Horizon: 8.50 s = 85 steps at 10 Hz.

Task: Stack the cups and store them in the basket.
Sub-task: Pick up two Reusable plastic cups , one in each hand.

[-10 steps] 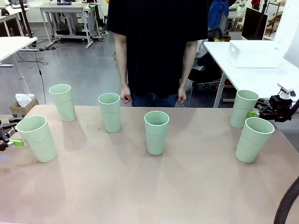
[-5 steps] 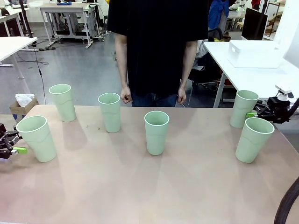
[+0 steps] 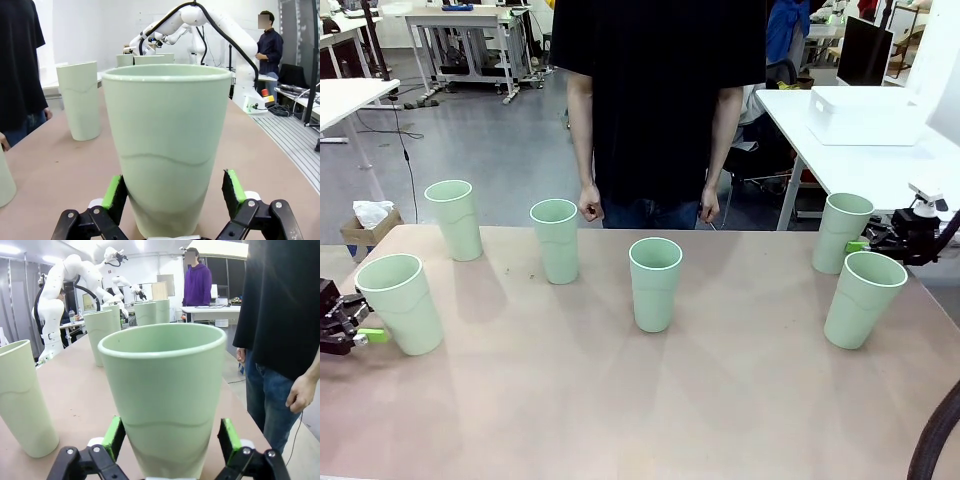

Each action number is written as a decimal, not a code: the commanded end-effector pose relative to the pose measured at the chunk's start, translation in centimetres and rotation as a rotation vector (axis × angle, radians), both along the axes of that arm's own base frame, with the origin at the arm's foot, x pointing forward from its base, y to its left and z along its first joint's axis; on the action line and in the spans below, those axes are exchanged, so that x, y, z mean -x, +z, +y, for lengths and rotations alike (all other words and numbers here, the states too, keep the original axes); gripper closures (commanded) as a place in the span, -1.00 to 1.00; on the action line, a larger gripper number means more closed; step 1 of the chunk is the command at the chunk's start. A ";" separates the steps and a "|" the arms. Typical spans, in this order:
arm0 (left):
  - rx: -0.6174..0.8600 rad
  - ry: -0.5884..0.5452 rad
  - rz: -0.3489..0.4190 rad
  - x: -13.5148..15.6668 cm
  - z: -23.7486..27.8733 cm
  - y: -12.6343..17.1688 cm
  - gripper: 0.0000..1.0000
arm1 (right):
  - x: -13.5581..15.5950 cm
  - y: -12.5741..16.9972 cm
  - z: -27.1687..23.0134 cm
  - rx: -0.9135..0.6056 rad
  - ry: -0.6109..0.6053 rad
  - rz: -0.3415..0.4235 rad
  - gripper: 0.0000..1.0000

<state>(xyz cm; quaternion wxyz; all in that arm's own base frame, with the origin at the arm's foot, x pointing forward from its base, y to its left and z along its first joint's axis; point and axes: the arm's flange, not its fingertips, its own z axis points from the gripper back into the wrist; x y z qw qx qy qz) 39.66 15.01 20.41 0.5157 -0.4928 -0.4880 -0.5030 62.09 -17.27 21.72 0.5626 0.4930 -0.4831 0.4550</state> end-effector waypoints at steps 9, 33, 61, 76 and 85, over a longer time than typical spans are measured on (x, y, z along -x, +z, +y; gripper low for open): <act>0.011 0.029 0.043 0.6 -1.7 -0.8 -1.00 | 0.1 0.5 1.1 -0.036 -0.061 0.023 -1.00; 0.066 0.047 0.048 3.3 -5.6 1.5 -0.53 | 0.4 1.1 3.0 -0.072 -0.106 0.051 -0.49; 0.000 0.013 -0.005 5.8 -16.2 20.5 -0.74 | 25.2 16.7 14.4 -0.047 -0.074 -0.080 -0.73; 0.042 -0.023 0.031 2.6 -17.0 17.9 -0.74 | 26.6 19.1 14.9 -0.095 -0.006 -0.082 -0.73; 0.066 0.026 -0.029 1.0 -12.4 22.2 -0.74 | 26.6 19.1 14.9 -0.095 -0.006 -0.082 -0.73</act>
